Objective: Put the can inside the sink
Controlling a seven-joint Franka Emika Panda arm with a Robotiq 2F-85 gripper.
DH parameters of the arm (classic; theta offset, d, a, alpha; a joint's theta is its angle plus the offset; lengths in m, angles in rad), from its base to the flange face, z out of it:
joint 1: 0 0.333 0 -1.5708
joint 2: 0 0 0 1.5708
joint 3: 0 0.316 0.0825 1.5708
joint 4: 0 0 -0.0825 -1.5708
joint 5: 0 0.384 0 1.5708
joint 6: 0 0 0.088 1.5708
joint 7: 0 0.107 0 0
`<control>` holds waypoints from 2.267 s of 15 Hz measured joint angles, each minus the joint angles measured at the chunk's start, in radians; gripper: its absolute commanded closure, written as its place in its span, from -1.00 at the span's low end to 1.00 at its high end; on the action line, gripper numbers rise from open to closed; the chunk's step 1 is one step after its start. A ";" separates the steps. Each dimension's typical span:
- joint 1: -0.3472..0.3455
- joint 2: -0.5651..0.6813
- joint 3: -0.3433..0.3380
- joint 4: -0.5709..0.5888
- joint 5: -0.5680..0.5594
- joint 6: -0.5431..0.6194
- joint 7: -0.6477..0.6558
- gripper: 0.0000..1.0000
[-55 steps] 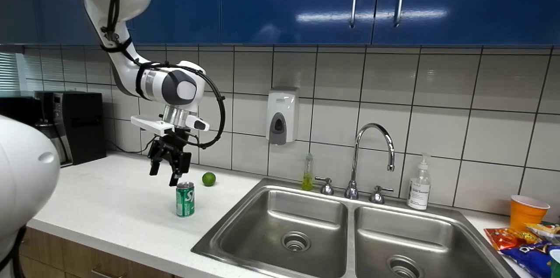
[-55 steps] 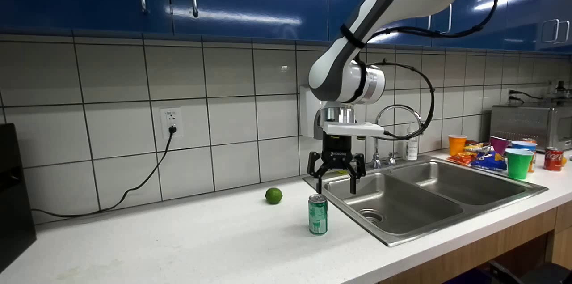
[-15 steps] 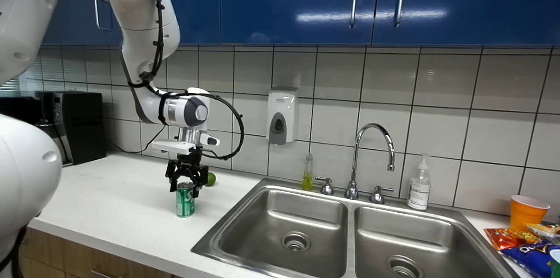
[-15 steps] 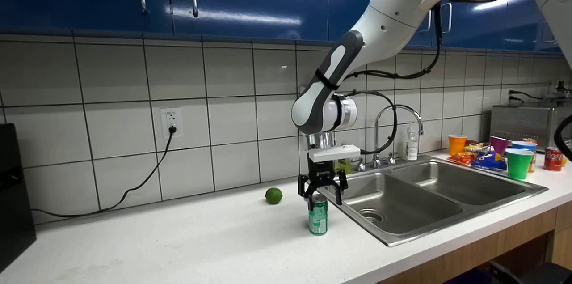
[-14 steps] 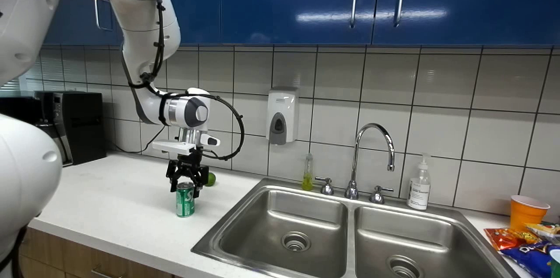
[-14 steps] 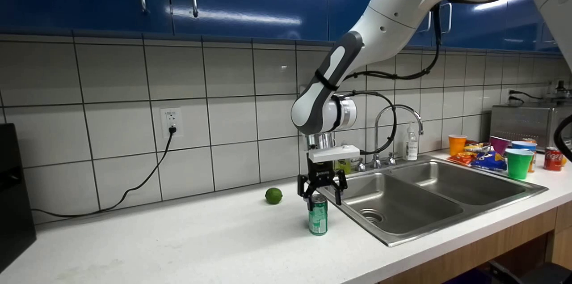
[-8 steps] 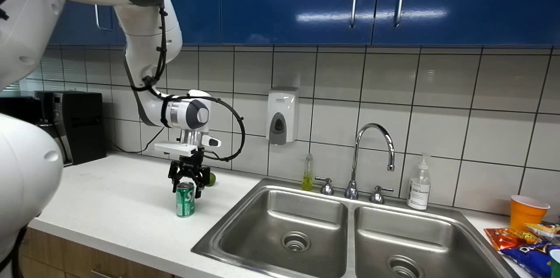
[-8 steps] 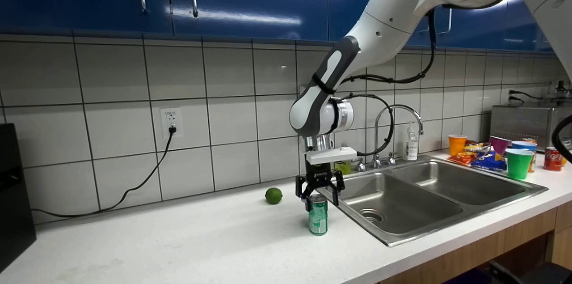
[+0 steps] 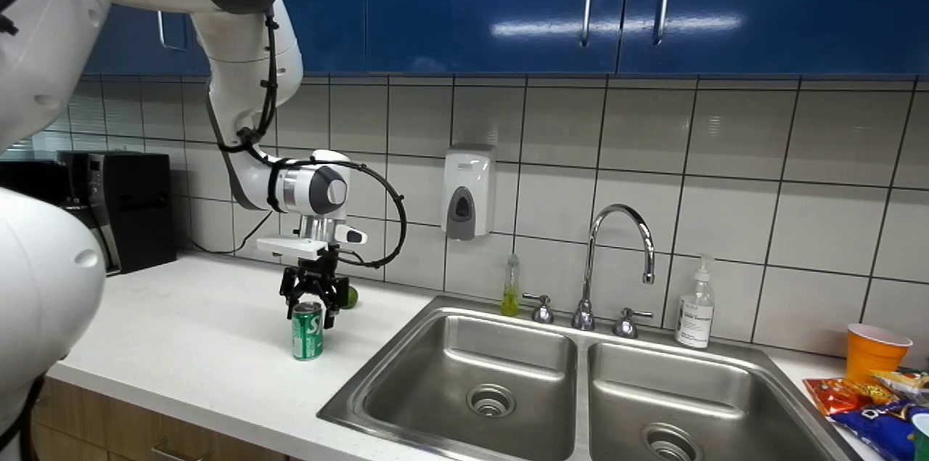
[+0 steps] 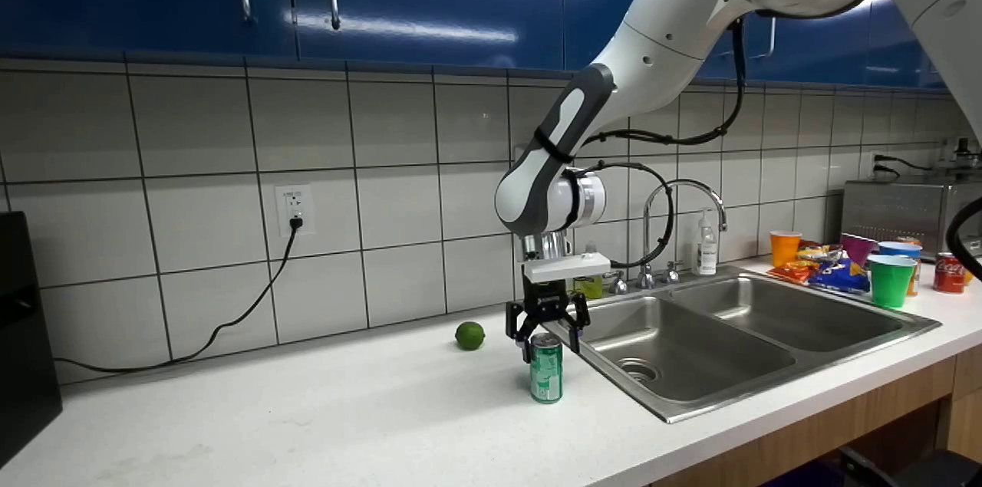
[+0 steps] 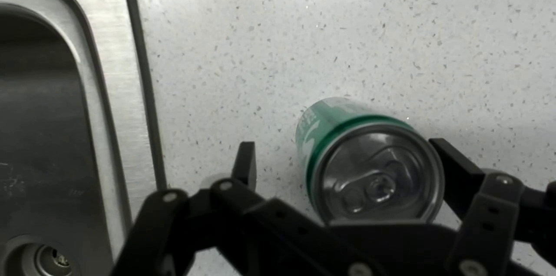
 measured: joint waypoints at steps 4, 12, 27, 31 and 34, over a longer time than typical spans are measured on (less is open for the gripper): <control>0.000 0.000 0.000 0.000 0.000 0.000 0.000 -1.00; 0.001 0.000 0.000 0.000 0.000 0.000 -0.001 -1.00; 0.008 0.000 0.001 0.000 0.000 0.000 -0.001 0.23; 0.008 0.000 0.001 0.002 0.000 0.000 -0.001 0.23; 0.008 -0.007 0.000 0.012 0.000 0.000 -0.001 0.23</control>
